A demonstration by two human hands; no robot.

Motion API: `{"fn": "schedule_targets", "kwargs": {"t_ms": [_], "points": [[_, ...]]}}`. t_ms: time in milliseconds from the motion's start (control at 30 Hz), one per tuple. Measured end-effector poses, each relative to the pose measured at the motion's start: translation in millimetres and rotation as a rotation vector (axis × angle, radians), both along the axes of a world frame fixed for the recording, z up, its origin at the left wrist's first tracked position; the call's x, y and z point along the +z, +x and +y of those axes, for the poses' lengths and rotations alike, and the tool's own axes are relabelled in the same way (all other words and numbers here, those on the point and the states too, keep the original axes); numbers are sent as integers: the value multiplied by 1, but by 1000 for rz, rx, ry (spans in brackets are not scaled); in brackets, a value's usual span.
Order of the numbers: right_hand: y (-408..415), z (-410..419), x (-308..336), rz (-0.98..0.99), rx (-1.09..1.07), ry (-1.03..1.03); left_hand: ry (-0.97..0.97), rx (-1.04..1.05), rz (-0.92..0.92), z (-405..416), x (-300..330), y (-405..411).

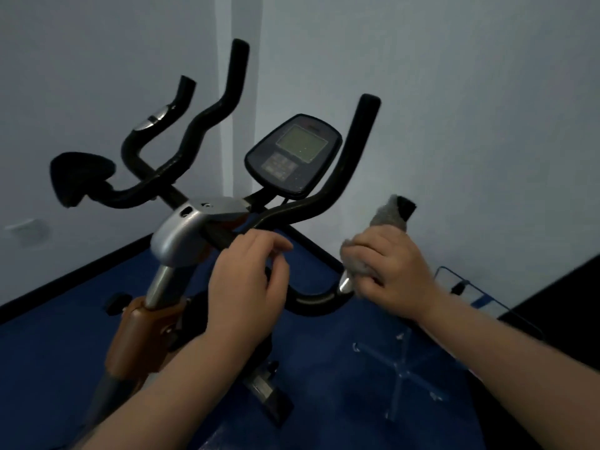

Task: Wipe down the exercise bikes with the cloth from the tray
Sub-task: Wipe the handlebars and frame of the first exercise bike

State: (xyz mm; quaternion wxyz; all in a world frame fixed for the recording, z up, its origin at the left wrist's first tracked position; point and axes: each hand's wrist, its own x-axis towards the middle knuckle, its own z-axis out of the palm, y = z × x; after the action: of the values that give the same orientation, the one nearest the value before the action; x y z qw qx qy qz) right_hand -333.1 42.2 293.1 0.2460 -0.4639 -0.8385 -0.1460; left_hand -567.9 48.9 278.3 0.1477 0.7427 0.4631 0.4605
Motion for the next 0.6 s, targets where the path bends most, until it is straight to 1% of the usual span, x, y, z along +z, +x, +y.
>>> {"fn": "schedule_targets", "kwargs": {"t_ms": [33,67,100,133,200,233,267,300,333,367,400,433,467,500,533,600], "points": [[-14,-4,-15,103,-89,14,-45,-7,47,3,2,7],[-30,-9,-37,140,-133,32,-85,3,127,6,2,12],[-43,-16,-57,115,-104,75,-109,27,219,8,0,15],[-42,-18,-64,26,-21,112,-118,54,299,10,-3,17],[-10,-2,-41,-165,144,181,-117,78,364,12,-7,16],[8,9,-24,-203,162,228,-117,84,368,12,-7,15],[23,19,-10,-197,128,259,-118,90,372,12,-6,15],[30,22,-4,-153,59,262,-119,98,370,11,-5,16],[25,20,-8,-65,-31,262,-118,108,362,9,-3,17],[11,14,-22,65,-110,229,-123,114,359,8,-2,17],[-4,7,-38,161,-147,201,-134,115,363,7,-1,18],[-12,4,-49,184,-120,201,-142,115,371,7,0,19],[-11,4,-51,138,-46,219,-143,120,379,7,1,19],[-1,10,-40,29,52,232,-144,123,384,8,1,19],[14,19,-24,-112,126,243,-148,121,391,8,1,19],[43,40,12,-397,176,300,-155,125,393,7,1,18]]}}
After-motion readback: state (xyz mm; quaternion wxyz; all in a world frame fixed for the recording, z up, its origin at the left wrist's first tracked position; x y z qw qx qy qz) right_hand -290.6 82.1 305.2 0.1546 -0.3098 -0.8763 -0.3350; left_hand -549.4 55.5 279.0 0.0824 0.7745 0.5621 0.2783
